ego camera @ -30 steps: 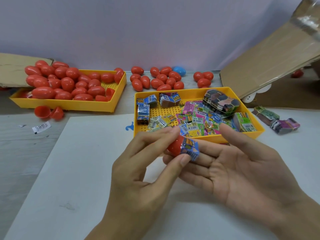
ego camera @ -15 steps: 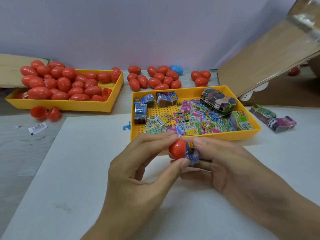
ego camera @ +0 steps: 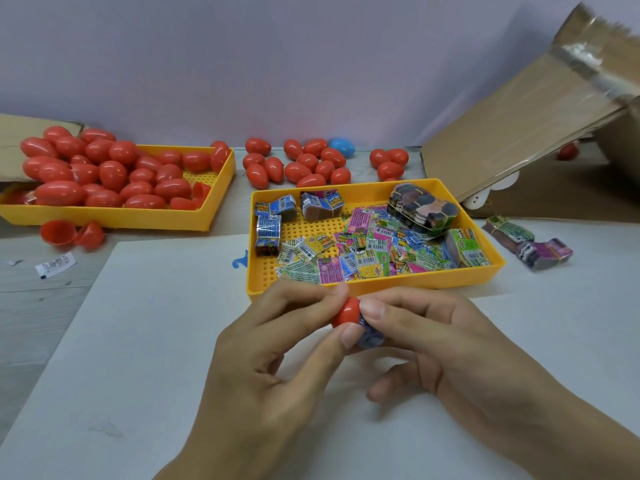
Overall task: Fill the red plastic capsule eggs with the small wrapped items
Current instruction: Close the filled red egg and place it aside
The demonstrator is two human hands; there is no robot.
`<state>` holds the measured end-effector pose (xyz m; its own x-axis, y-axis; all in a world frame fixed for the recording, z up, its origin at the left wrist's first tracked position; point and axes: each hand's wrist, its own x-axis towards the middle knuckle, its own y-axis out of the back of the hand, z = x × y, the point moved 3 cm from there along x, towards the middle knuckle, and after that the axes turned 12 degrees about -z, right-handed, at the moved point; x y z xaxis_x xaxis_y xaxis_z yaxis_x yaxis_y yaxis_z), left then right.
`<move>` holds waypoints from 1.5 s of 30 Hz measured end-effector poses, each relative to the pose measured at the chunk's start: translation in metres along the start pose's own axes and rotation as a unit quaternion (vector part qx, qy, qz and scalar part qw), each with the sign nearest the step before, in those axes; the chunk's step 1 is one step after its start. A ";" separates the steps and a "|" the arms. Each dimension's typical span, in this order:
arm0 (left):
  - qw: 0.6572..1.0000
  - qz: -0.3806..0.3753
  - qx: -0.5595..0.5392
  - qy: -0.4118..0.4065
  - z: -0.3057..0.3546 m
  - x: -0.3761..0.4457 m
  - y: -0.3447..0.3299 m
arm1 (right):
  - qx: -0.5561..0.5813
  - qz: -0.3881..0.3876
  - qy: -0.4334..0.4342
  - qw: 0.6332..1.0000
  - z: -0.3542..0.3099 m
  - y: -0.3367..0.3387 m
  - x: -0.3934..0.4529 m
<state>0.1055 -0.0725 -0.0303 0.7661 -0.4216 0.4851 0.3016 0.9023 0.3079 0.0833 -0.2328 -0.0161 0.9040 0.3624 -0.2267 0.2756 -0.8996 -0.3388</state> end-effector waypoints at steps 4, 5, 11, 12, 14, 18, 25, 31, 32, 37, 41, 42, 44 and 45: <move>0.996 0.000 0.088 -0.024 0.003 0.000 -0.002 | -0.003 0.012 0.001 1.000 0.001 -0.002 0.000; 0.996 0.002 0.084 -0.020 0.003 0.000 -0.002 | 0.000 0.015 -0.001 1.000 0.001 -0.002 0.000; 1.000 -0.001 0.013 -0.003 0.002 0.000 -0.002 | 0.024 0.010 -0.007 1.000 -0.003 -0.004 0.000; 1.000 -0.002 0.012 -0.005 0.002 0.000 -0.002 | 0.030 0.005 -0.008 1.000 -0.003 -0.004 -0.001; 1.000 -0.004 0.009 -0.011 0.001 0.000 -0.002 | 0.043 -0.003 -0.008 0.999 -0.003 -0.005 -0.001; 1.000 0.005 -0.024 -0.009 -0.001 0.000 -0.004 | 0.052 0.001 0.002 0.999 -0.003 -0.005 0.000; 0.998 -0.024 -0.062 -0.003 0.000 0.001 -0.005 | 0.032 0.014 0.017 0.999 -0.003 -0.003 0.000; 0.983 0.045 -0.175 0.017 0.000 0.003 0.003 | 0.059 -0.001 0.009 0.998 -0.006 -0.002 -0.001; 0.982 0.045 -0.184 0.019 0.000 0.004 0.002 | 0.051 0.001 0.010 0.999 -0.006 -0.002 -0.001; 0.985 0.019 -0.174 0.001 0.002 0.005 0.003 | 0.063 0.002 0.017 0.998 -0.004 -0.004 -0.003; 0.991 0.003 -0.130 -0.009 0.001 0.004 0.003 | 0.054 0.003 0.017 0.998 -0.003 -0.006 -0.003; 0.992 0.001 -0.127 -0.009 0.001 0.004 0.004 | 0.056 0.003 0.015 0.998 -0.003 -0.006 -0.003; 0.992 0.001 -0.128 -0.006 0.000 0.004 0.004 | 0.070 -0.003 0.009 0.997 -0.003 -0.006 -0.002; 0.991 0.000 -0.131 -0.003 -0.001 0.004 0.004 | 0.079 -0.008 0.004 0.997 -0.003 -0.006 -0.001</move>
<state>0.1103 -0.0708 -0.0279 0.7630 -0.4206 0.4908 0.4385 0.8947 0.0851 0.0813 -0.2282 -0.0108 0.9030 0.3733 -0.2125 0.2358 -0.8443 -0.4811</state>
